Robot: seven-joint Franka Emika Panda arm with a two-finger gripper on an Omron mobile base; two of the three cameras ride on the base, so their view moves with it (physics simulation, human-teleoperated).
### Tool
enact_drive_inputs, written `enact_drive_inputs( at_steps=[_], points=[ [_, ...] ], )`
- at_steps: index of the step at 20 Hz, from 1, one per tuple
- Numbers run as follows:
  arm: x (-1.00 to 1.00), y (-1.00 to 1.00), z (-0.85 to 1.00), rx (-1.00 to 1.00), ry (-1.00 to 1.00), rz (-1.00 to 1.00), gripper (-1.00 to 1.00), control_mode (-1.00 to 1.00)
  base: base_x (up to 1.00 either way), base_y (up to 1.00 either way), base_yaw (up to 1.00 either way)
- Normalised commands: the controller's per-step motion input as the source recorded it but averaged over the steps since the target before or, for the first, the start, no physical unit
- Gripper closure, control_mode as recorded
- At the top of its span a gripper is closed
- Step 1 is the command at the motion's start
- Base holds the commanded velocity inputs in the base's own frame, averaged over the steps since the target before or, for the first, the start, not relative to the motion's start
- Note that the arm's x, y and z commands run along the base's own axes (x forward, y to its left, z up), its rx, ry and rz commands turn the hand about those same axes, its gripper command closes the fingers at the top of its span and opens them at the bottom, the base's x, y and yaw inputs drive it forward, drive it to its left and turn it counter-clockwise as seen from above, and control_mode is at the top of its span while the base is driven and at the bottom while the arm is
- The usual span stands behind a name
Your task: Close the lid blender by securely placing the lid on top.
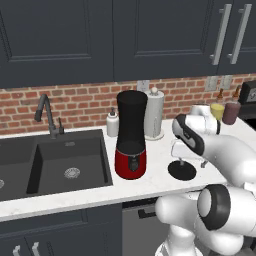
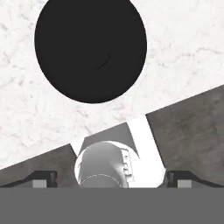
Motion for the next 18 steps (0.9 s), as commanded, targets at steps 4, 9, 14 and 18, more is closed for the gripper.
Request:
enact_drive_inputs(
  at_steps=[4,9,14,18],
  points=[
    [0.25,0.0,-0.39,0.0,0.0,0.11,-1.0,-1.0,0.0,0.0,0.0],
    [0.14,0.0,-0.32,0.03,-0.11,0.13,-1.0,-1.0,0.0,0.0,0.0],
    [0.07,0.0,-0.25,0.03,-0.15,0.13,-1.0,-1.0,0.0,0.0,0.0],
    [0.12,0.0,-0.18,0.05,-0.13,0.11,-1.0,-1.0,0.0,0.0,0.0]
  ],
)
